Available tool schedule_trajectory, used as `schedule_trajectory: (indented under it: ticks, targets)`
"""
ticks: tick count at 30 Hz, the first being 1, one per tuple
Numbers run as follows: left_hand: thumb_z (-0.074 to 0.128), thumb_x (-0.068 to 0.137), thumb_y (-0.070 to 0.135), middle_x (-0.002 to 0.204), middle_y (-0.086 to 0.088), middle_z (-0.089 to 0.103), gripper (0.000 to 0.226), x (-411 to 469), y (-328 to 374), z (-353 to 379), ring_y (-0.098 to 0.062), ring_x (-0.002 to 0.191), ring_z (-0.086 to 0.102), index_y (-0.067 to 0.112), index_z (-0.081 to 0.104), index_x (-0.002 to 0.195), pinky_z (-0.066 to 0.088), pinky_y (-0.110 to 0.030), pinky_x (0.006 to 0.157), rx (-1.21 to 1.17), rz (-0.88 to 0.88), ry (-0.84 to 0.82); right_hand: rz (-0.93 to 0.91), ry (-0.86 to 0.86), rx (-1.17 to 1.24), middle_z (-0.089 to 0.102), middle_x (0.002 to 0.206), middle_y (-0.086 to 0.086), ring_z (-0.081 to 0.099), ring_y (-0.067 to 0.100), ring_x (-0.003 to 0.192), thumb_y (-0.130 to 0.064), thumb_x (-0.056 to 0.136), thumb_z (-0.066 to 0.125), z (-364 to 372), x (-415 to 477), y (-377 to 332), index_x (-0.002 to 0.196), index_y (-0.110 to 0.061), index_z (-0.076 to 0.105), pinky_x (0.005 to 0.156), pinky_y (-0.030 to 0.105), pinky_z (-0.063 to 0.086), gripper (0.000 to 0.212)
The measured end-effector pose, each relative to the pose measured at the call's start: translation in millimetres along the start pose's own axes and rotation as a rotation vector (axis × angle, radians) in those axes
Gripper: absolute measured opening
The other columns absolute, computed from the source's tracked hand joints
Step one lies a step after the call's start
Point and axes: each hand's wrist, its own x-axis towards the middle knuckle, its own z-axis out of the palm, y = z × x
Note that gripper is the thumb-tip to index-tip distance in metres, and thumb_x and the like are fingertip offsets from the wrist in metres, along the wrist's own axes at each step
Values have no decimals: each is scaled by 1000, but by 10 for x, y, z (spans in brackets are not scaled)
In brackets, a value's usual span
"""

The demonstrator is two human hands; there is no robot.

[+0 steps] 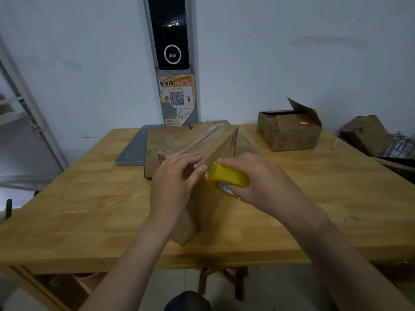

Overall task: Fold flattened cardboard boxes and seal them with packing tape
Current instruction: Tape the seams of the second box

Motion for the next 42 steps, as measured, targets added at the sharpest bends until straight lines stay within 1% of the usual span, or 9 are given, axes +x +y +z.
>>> schedule_trajectory:
  ticks: [3,8,12,19,27,29,32,36,42]
  targets:
    - [80,85,31,113,6,76,28,-29,-8,35,-14,120,65,21,78,111,53,-46,101,47,22,59,-7,4,-10,60,126,-10,55,14,117,-38,90,72,52,87,-43,146,-45,47,94,36,47,62]
    - [79,85,38,96,9,71,18,-23,-15,53,-9,91,68,22,76,93,51,-25,58,181,47,191,-41,30,-20,57,122,-8,53,15,113,-36,93,70,205,97,-23,149,-42,43,90,33,47,63]
    - [80,83,42,83,11,65,20,29,23,78,-11,78,62,25,69,80,47,-32,48,231,21,234,-108,46,-45,53,121,-9,53,13,107,-47,91,68,304,-13,54,150,-41,37,83,28,47,67]
    - [79,84,41,82,10,62,24,16,30,130,-11,79,60,23,65,78,41,-28,48,198,23,253,-52,164,136,53,132,-13,44,-1,114,-58,93,59,261,-243,193,139,-28,48,86,13,35,56]
    - [77,86,41,88,12,64,21,10,58,144,-11,83,59,24,65,82,38,-28,53,187,-47,210,85,284,-8,63,125,-8,54,13,113,-43,107,33,60,-507,592,130,-26,61,82,34,44,41]
    - [78,85,38,89,11,64,20,6,92,156,-11,84,59,22,66,82,36,-28,56,162,-66,209,237,198,-118,62,123,-8,55,18,112,-39,107,38,92,-565,789,127,-28,62,82,39,49,33]
    - [79,86,36,90,11,64,18,-8,137,172,-10,86,58,22,66,84,35,-26,60,142,-75,200,507,-145,-252,54,137,-2,53,27,122,-30,105,47,242,-670,1135,137,-29,57,93,45,51,33]
    - [79,86,34,92,9,65,17,-15,122,165,-13,88,60,22,67,87,39,-28,64,111,-92,195,550,-429,-160,41,156,10,42,29,141,-16,105,45,539,-854,1420,151,-17,46,114,39,36,46]
    - [79,87,32,90,12,61,17,-28,149,148,-13,86,60,21,67,87,40,-28,64,98,-86,198,500,-359,-75,57,145,4,52,22,133,-10,99,58,702,-919,1333,144,-17,57,108,32,43,46]
